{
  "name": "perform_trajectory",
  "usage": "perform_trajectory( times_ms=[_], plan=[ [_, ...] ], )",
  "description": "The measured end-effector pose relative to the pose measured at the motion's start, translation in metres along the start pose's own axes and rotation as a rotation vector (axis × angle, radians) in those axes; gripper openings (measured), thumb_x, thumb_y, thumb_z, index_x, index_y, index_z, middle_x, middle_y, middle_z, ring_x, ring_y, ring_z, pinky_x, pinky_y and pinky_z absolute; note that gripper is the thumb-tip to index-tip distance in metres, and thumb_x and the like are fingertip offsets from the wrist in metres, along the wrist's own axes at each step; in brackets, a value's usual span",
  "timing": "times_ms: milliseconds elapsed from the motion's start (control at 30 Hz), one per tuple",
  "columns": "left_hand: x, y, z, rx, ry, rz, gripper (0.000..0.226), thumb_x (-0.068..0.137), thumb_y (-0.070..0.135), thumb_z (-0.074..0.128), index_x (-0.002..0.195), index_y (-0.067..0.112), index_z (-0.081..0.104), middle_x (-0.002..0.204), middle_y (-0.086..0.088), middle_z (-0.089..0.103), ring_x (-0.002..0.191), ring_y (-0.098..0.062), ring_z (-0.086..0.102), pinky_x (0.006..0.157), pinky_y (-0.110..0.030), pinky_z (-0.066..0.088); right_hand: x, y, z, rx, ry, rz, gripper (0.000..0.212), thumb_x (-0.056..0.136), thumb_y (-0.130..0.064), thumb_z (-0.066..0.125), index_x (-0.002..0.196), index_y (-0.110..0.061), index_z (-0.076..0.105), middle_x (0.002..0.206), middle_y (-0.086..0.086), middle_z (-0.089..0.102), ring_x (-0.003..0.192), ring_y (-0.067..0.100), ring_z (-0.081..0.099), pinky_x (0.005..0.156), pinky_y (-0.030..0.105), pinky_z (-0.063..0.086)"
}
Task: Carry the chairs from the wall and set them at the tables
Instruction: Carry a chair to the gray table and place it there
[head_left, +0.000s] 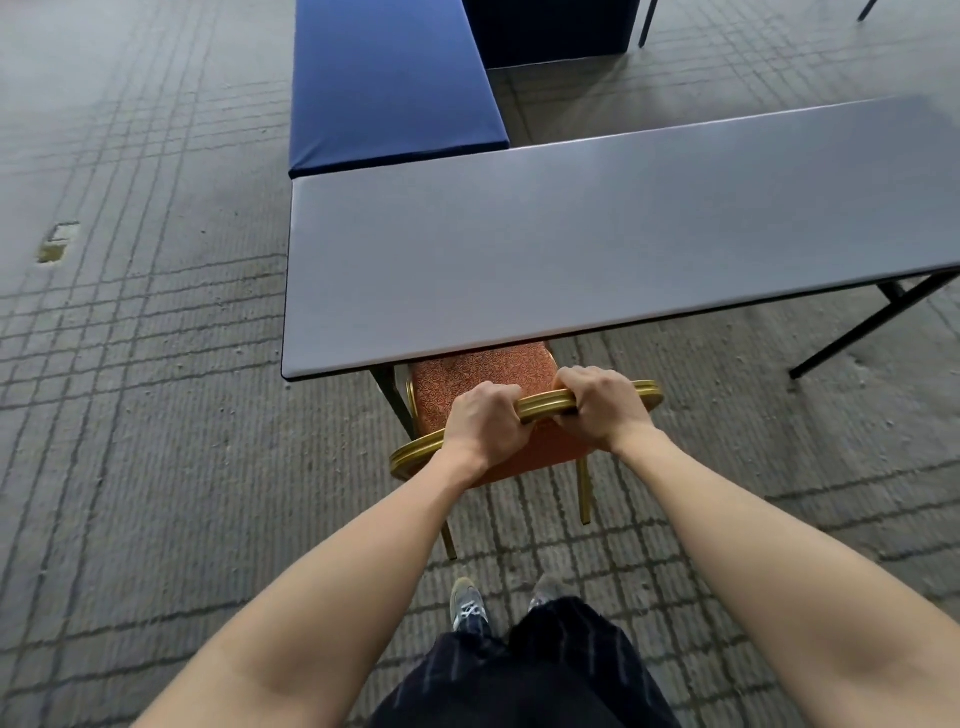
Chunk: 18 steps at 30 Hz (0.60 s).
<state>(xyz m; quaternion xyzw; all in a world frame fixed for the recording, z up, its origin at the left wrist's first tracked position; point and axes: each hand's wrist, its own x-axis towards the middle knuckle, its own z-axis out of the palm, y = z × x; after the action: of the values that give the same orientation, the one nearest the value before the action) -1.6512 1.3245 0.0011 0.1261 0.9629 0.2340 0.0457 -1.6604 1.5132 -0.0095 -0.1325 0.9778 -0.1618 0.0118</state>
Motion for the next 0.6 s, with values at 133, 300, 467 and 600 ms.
perform_trajectory(
  times_ms=[133,300,467,600],
  plan=[
    [-0.021,0.008,0.01,0.009,-0.022,-0.015,0.019,0.083,0.032,0.062,0.072,0.018,0.058,0.081,-0.005,0.069,0.075,-0.027,0.062,0.065,-0.033,0.045,-0.022,0.006,0.002,-0.019,-0.064,-0.032,0.022,0.078,-0.037,0.067,0.093,-0.022,0.063,0.083,-0.001,0.071,0.078,0.026,0.067,0.069,0.034,0.047],
    [-0.038,0.014,0.018,0.004,-0.092,-0.062,0.019,0.083,0.031,0.063,0.069,0.02,0.054,0.081,-0.002,0.068,0.075,-0.024,0.061,0.066,-0.034,0.049,-0.035,0.01,0.004,-0.087,-0.144,-0.091,0.025,0.084,-0.047,0.058,0.1,-0.031,0.069,0.082,0.0,0.073,0.078,0.026,0.069,0.073,0.034,0.049],
    [-0.05,0.023,0.032,0.033,-0.104,-0.072,0.02,0.082,0.033,0.062,0.068,0.024,0.051,0.081,-0.002,0.067,0.077,-0.025,0.06,0.07,-0.034,0.048,-0.049,0.019,0.008,-0.029,-0.222,-0.114,0.028,0.086,-0.051,0.061,0.102,-0.031,0.071,0.084,0.001,0.073,0.079,0.027,0.069,0.074,0.036,0.051],
    [-0.053,0.029,0.037,0.047,-0.126,-0.085,0.019,0.082,0.035,0.063,0.071,0.022,0.055,0.083,-0.003,0.066,0.082,-0.024,0.058,0.074,-0.036,0.049,-0.06,0.022,0.008,0.011,-0.217,-0.126,0.024,0.087,-0.043,0.063,0.103,-0.028,0.073,0.085,0.004,0.074,0.079,0.028,0.069,0.074,0.035,0.05]
  ],
)
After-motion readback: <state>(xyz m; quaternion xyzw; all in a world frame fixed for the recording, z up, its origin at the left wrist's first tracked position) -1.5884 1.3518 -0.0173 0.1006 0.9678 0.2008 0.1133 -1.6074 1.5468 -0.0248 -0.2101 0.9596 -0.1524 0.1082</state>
